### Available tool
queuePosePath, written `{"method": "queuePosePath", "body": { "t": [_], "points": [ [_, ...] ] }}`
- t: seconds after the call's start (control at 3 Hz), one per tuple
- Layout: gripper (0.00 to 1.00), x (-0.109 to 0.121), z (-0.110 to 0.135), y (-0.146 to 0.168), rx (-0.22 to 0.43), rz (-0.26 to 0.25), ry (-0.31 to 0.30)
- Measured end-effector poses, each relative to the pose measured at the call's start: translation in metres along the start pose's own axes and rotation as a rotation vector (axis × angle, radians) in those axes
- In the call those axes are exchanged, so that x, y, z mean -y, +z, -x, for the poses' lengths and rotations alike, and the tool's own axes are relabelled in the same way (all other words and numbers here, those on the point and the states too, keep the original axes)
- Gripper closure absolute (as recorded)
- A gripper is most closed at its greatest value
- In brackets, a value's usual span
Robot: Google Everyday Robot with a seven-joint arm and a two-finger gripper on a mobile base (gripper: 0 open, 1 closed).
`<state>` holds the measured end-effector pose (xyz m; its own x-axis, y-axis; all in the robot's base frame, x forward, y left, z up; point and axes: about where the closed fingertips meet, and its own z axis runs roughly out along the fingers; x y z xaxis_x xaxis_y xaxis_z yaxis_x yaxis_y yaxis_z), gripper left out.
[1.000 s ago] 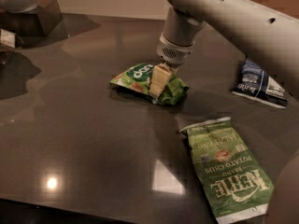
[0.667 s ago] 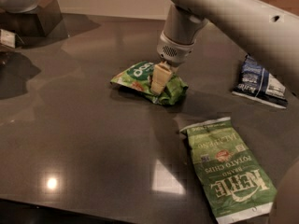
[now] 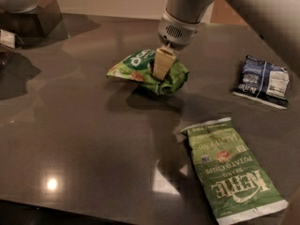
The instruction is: Pick green rice chip bag
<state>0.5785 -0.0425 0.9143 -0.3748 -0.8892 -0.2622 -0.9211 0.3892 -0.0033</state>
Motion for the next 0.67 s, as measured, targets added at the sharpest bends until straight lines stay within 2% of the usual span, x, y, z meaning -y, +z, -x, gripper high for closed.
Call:
{"method": "queuePosePath", "body": {
  "t": [0.67],
  "points": [
    [1.00,-0.005,0.021,-0.062,0.042,-0.040,-0.114]
  ]
}}
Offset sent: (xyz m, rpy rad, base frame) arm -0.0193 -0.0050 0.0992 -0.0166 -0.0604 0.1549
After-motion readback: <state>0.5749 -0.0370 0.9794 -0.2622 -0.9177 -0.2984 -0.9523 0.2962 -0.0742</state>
